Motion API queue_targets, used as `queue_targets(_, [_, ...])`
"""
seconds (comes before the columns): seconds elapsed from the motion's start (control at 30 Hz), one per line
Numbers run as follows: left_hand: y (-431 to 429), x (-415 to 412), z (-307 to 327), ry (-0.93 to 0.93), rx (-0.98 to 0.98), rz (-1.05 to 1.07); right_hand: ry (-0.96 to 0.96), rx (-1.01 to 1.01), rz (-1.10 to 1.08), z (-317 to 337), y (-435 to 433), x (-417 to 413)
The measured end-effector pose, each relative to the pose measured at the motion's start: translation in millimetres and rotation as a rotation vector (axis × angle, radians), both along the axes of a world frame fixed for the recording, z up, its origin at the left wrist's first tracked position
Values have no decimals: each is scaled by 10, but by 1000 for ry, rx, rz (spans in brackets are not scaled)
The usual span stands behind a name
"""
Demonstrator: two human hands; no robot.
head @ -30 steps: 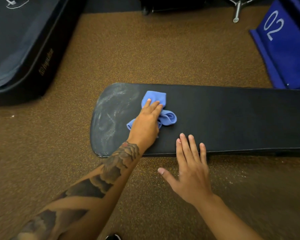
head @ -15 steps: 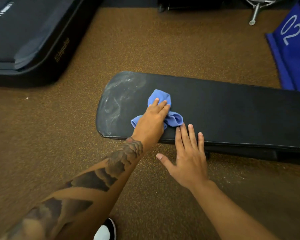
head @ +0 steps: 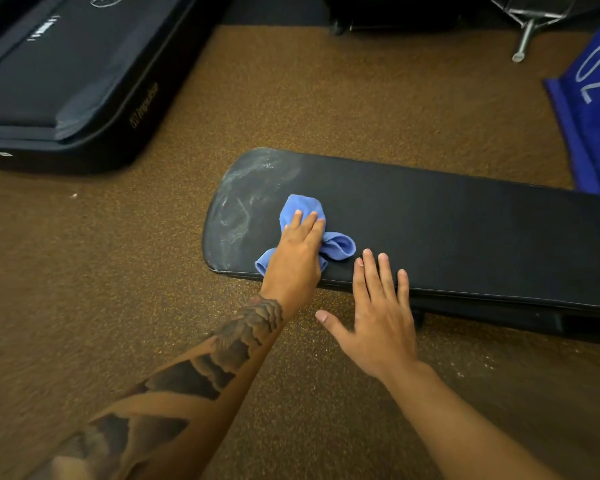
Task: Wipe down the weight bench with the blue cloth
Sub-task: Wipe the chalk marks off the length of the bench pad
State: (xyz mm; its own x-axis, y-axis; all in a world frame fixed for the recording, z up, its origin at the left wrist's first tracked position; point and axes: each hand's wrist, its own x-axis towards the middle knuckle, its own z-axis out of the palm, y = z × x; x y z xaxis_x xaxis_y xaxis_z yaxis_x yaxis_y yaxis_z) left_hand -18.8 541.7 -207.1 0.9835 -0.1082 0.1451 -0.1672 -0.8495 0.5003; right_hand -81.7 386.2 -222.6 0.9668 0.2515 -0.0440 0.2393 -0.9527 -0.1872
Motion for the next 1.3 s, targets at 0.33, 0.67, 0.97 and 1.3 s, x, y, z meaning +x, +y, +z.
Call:
queue_targets(0.33, [54, 74, 99, 164, 133, -113, 20, -68, -27, 30, 45, 3])
queue_targets(0.67, [159, 121, 253, 390, 12, -233, 9, 13, -157, 172, 257, -4])
queue_targets(0.97, [1187, -320, 191, 53, 84, -159, -127, 264, -181, 455, 922, 227])
queue_targets(1.3, [1513, -503, -164, 39, 302, -138, -26, -53, -133, 228, 1330, 623])
